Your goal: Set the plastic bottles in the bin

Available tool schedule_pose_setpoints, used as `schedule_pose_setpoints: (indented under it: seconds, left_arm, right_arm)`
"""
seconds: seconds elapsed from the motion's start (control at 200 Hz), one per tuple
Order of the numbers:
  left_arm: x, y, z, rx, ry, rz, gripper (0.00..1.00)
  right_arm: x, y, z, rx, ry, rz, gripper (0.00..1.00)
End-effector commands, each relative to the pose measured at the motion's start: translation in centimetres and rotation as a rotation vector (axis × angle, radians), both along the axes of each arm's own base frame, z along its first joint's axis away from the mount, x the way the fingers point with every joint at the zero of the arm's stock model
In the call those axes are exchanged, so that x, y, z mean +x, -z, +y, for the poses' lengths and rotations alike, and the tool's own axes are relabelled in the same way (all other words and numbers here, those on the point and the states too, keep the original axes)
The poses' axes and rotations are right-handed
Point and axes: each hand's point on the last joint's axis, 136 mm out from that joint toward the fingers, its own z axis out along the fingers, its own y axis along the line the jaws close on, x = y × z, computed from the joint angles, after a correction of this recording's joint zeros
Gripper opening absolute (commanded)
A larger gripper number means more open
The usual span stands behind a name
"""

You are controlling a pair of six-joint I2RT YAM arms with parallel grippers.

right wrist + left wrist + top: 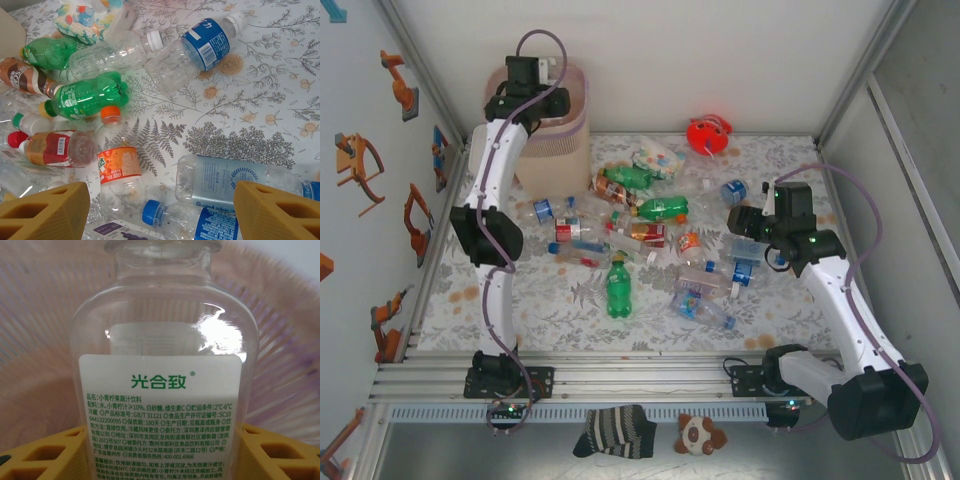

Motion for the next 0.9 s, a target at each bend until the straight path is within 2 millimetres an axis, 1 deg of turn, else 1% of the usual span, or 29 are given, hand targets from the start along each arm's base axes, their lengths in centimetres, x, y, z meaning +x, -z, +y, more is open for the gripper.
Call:
schedule_pose_setpoints:
  seconds: [0.0,0.26,0.34,0.406,0.501,0.591,0.796,0.896]
  left_arm:
    - [-0.9,1.4,-0.9,-0.035,0.026,0.073,0.57]
    - [-1.9,6.9,-0.9,-0.004,0.037,0.231,0.56]
    - [-2.0,8.0,-0.8,0.000,0.036,0.263,0.57]
    - [-2.1,8.5,-0.8,0.002,0.037,0.276,0.58]
    - [-2.1,8.3,-0.8,-0.002,0.034,0.272,0.61]
    - [-1.9,7.3,-0.9,-0.013,0.033,0.247,0.65]
    - [-1.8,4.9,-0.7,-0.033,0.029,0.189,0.71]
    - [-1.8,3.8,-0.8,-0.043,0.033,0.165,0.76]
  right_arm:
    - [0.1,-0.7,0.0,0.001,0.012,-0.020,0.75]
    - [0.3,-0.1,0.1,0.002,0.010,-0.007,0.75]
    - [0.3,0.1,0.1,-0.001,0.010,-0.003,0.75]
    - [0.3,0.2,0.1,0.000,0.011,-0.002,0.75]
    - [0.3,0.3,0.1,0.001,0.011,0.001,0.75]
    - [0.4,0.2,0.1,0.001,0.011,-0.002,0.75]
    - [0.5,-0.1,0.1,0.000,0.012,-0.008,0.75]
    - [0.5,-0.2,0.1,0.001,0.012,-0.010,0.75]
